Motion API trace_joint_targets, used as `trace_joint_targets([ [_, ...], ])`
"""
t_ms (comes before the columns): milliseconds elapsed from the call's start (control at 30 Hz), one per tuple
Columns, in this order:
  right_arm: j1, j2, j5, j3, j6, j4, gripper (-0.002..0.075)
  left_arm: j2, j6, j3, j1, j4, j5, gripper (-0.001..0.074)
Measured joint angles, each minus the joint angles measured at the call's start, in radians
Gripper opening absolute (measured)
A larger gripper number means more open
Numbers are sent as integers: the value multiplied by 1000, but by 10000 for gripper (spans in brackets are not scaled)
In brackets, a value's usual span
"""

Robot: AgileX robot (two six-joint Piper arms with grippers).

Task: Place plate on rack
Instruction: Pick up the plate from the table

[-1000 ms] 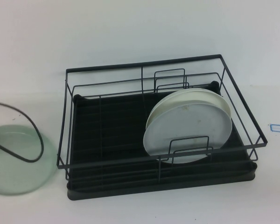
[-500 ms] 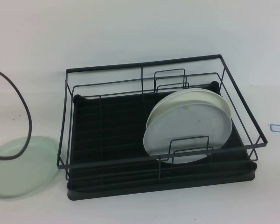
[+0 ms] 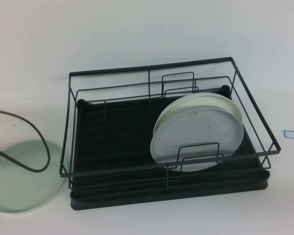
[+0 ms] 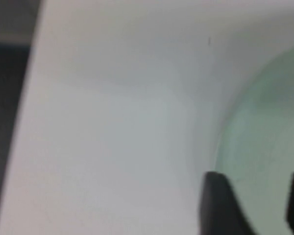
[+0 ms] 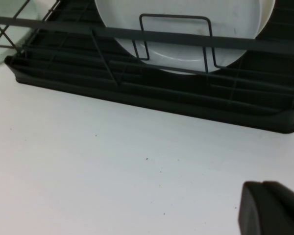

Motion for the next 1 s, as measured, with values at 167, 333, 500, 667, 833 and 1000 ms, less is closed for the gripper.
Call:
trace_joint_targets([
  [167,0,0,4,0,0,0,18,99,-30,0,0,-6,7,403],
  [333,0,0,5,0,0,0,18,155,-32,0,0,-10,-9,375],
  [500,0,0,5,0,0,0,18,179,-35,-2,0,-14,-17,306],
  [667,0,0,8,0,0,0,18,207,-66,-6,0,-17,-49,104],
  [833,0,0,28,0,0,11,18,216,-66,-10,0,-21,-56,43],
  [1000,0,0,55,0,0,26,18,165,-55,-2,0,-21,-51,29],
])
